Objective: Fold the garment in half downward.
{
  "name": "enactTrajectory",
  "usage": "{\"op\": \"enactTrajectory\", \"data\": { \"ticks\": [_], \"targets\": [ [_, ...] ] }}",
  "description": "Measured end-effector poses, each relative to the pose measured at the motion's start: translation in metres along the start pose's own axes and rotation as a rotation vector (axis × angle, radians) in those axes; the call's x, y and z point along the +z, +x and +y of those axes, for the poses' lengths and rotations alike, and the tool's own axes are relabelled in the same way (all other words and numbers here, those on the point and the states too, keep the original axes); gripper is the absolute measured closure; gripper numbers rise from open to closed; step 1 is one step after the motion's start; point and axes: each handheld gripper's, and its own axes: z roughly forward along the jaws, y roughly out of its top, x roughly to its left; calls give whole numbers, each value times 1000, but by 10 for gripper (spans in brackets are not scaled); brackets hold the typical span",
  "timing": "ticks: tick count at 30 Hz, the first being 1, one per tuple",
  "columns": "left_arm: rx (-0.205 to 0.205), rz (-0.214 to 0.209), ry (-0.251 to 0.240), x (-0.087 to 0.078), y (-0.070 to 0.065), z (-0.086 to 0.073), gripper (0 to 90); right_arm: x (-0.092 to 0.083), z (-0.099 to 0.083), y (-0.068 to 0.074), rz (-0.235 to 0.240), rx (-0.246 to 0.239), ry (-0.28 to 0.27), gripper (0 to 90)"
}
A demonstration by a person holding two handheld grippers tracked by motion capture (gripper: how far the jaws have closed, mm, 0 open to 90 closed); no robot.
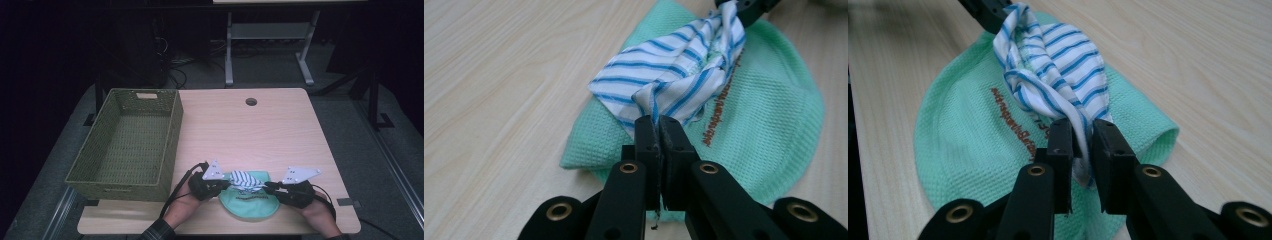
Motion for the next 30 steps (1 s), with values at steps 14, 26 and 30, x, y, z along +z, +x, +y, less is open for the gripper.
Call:
{"op": "enactTrajectory", "data": {
  "ticks": [14,26,30],
  "targets": [
    [-8,22,5,-11,15,-1,749,12,10,3,18,-8,-1,725],
    [-100,-53,-83,-28,22,8,649,-9,17,-11,45,45,-68,684],
    [-110,-93,-40,-14,22,7,589,6,19,-18,111,84,-17,636]
  ]
}}
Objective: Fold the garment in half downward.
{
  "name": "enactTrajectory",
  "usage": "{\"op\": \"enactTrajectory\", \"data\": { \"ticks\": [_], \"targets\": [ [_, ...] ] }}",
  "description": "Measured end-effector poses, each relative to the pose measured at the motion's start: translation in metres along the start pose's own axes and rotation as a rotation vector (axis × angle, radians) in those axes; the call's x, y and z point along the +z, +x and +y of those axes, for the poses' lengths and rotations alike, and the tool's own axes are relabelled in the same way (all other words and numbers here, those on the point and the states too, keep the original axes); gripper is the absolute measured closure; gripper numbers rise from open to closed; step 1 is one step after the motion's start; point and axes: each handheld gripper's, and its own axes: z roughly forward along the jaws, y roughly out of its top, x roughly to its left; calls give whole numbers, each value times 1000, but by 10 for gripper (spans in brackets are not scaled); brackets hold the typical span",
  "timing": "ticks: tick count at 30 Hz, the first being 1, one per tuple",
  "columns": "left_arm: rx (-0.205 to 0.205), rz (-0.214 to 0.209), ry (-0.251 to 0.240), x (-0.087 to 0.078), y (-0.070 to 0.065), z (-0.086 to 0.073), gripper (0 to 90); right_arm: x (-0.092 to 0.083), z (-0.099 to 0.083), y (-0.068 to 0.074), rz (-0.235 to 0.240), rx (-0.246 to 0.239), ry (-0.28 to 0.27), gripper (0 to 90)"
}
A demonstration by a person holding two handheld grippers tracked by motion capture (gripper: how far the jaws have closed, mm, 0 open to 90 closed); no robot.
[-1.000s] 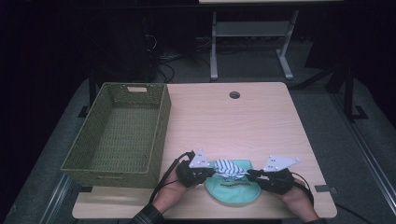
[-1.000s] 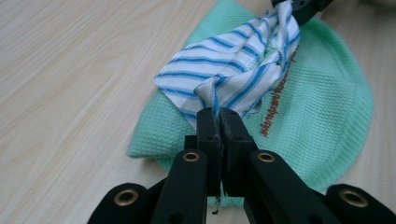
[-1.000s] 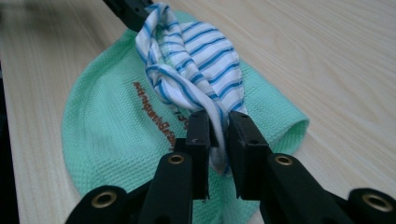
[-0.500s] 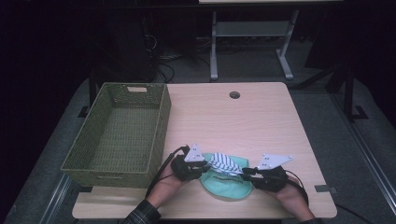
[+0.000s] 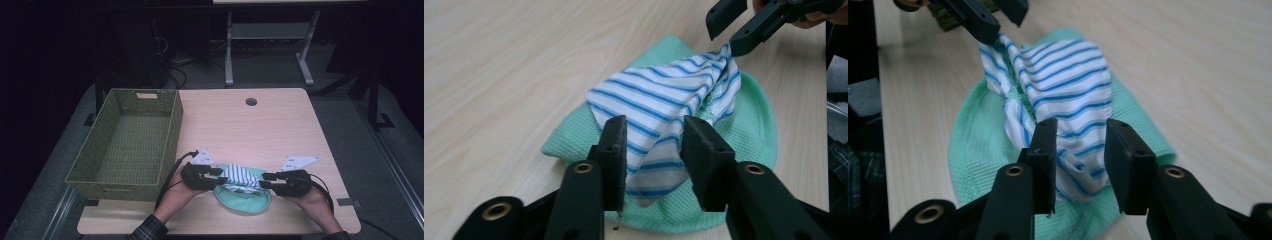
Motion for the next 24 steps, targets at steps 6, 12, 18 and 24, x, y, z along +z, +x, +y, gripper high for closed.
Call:
{"op": "enactTrajectory", "data": {
  "ticks": [6,12,18,24],
  "targets": [
    [3,-18,64,15,-2,-5,642,19,-5,-1,37,14,91,693],
    [37,5,89,18,-2,-4,872,19,-5,2,28,-16,84,869],
    [46,73,-3,6,6,12,880,17,5,-3,-23,-38,42,878],
    [78,106,-114,-17,-1,24,882,1,27,1,-77,-81,-52,881]
  ]
}}
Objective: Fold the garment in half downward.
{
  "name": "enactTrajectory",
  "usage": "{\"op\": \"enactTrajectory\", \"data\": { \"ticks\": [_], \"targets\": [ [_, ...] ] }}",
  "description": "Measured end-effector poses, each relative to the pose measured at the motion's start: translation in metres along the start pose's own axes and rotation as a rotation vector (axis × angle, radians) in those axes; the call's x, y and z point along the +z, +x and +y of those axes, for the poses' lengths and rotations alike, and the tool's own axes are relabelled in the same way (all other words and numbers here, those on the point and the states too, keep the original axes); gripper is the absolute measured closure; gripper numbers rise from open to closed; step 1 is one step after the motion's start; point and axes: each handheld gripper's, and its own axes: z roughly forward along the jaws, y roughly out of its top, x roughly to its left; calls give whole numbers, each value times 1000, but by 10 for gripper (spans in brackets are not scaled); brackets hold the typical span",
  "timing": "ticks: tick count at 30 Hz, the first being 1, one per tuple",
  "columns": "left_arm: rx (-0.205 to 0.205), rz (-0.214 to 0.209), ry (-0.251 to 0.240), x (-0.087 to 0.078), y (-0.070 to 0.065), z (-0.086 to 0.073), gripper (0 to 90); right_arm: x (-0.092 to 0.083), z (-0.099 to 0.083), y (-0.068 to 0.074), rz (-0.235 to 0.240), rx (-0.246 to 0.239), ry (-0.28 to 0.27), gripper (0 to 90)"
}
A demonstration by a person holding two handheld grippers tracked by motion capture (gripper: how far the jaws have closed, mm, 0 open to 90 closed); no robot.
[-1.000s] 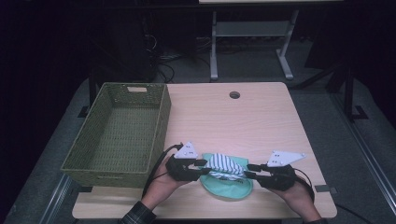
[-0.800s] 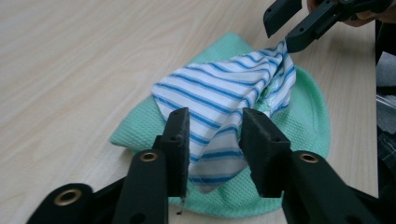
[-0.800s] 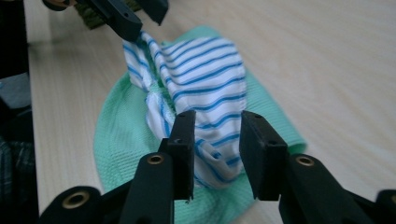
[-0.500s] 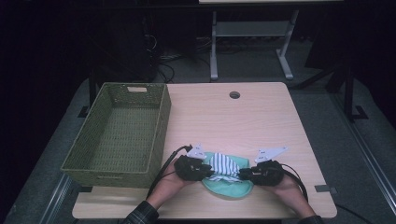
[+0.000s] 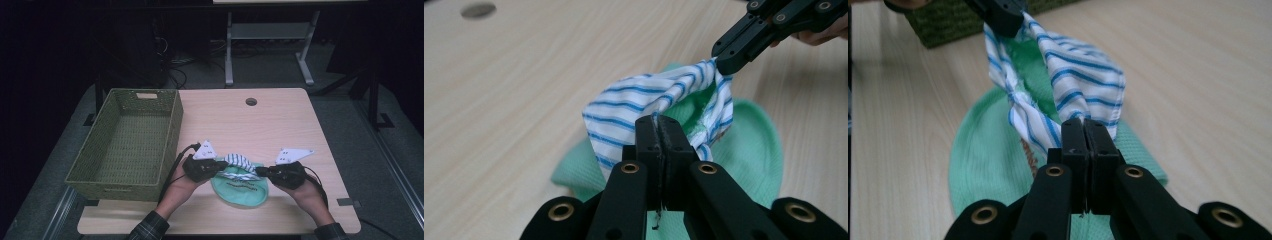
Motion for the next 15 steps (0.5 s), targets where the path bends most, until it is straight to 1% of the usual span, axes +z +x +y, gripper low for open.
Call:
{"op": "enactTrajectory", "data": {
  "ticks": [2,4,6,8,10,13,15],
  "targets": [
    [19,-5,-16,-6,-6,1,882,-8,3,5,-7,-19,-18,881],
    [36,-18,-17,-10,-13,0,882,-13,3,9,-5,-25,-28,881],
    [39,-39,-8,-12,-19,-4,881,-17,0,15,7,-32,-27,881],
    [35,-66,9,-12,-25,-10,879,-19,-6,21,25,-31,-10,880],
    [41,-85,32,-9,-31,-16,879,-19,-15,27,44,-25,10,877],
    [36,-120,66,-6,-36,-23,879,-17,-25,34,65,-11,36,875],
    [25,-151,107,-2,-38,-29,877,-15,-33,38,84,-4,59,873]
  ]
}}
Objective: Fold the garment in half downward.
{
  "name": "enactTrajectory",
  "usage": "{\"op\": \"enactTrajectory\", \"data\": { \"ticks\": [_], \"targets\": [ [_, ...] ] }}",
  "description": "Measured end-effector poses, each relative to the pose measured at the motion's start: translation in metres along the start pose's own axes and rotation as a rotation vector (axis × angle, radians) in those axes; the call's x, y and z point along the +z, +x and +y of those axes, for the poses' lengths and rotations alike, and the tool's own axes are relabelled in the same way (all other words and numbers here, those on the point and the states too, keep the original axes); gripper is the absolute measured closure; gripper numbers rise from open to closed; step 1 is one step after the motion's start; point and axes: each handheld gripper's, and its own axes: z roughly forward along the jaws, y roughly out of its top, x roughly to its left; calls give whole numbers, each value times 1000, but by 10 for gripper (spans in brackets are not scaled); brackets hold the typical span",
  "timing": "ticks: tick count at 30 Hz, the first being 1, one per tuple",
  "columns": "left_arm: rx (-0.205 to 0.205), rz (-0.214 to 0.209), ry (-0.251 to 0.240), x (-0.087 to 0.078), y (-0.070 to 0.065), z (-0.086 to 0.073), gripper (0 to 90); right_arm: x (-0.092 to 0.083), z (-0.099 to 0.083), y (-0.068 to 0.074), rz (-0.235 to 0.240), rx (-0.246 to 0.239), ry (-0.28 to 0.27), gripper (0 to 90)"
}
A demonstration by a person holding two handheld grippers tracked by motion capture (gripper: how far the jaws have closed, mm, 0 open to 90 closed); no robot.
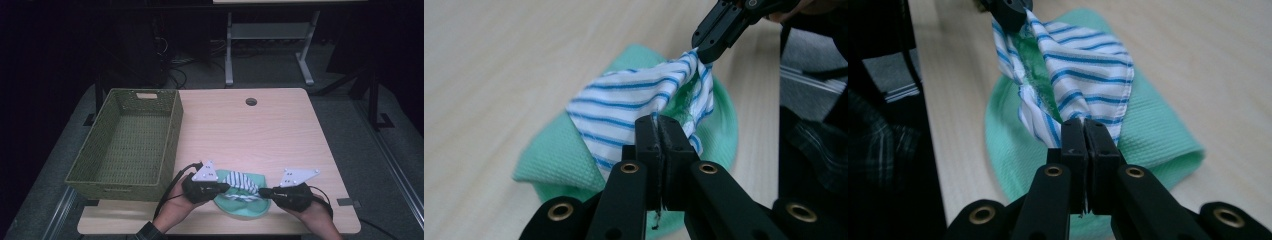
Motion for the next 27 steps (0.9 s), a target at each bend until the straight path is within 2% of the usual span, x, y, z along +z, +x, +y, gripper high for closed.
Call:
{"op": "enactTrajectory", "data": {
  "ticks": [4,8,9,12,16,18,20,23,27],
  "targets": [
    [-25,-53,63,12,-3,-13,876,8,-12,6,35,6,47,869],
    [-23,-66,119,21,-4,-22,870,16,-20,10,50,-1,93,867],
    [-13,-61,134,23,-4,-24,865,18,-20,11,50,-6,101,866],
    [-8,-56,135,26,-4,-24,850,22,-21,13,47,-23,118,864],
    [2,-26,138,25,-1,-24,781,22,-20,11,47,-16,114,822],
    [2,-21,137,23,1,-23,693,21,-18,10,46,-12,106,764],
    [-17,-17,111,19,2,-21,593,18,-16,8,38,-9,83,724],
    [-28,-20,60,9,2,-16,539,12,-12,6,32,-5,57,682],
    [-38,-8,15,0,1,-11,541,4,-3,-1,18,8,12,650]
  ]
}}
